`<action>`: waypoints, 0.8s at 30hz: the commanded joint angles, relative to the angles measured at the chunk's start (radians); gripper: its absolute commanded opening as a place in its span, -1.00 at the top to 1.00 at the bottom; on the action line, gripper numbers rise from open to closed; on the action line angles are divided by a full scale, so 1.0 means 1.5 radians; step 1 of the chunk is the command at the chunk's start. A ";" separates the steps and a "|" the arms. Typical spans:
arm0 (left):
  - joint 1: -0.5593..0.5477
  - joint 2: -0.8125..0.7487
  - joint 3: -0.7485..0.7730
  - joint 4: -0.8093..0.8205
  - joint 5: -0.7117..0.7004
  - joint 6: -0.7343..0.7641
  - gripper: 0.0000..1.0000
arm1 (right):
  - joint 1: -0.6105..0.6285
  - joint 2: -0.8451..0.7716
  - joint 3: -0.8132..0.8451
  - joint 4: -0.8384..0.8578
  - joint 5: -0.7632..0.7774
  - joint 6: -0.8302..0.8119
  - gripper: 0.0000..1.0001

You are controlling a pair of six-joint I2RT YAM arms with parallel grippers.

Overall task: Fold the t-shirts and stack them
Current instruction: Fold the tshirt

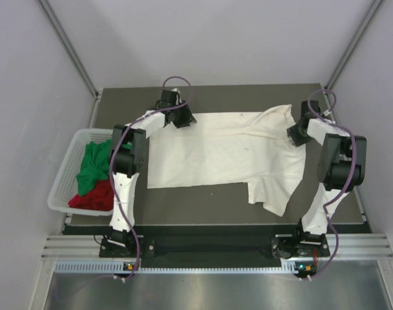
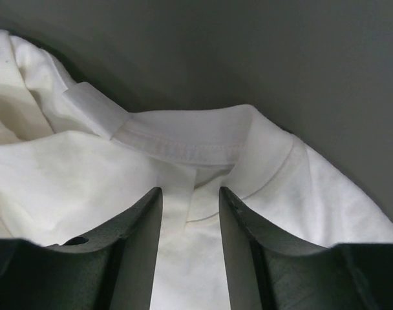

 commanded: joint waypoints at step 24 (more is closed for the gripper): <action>0.003 0.034 -0.012 -0.046 -0.059 0.017 0.08 | 0.006 -0.050 0.052 0.003 0.025 -0.025 1.00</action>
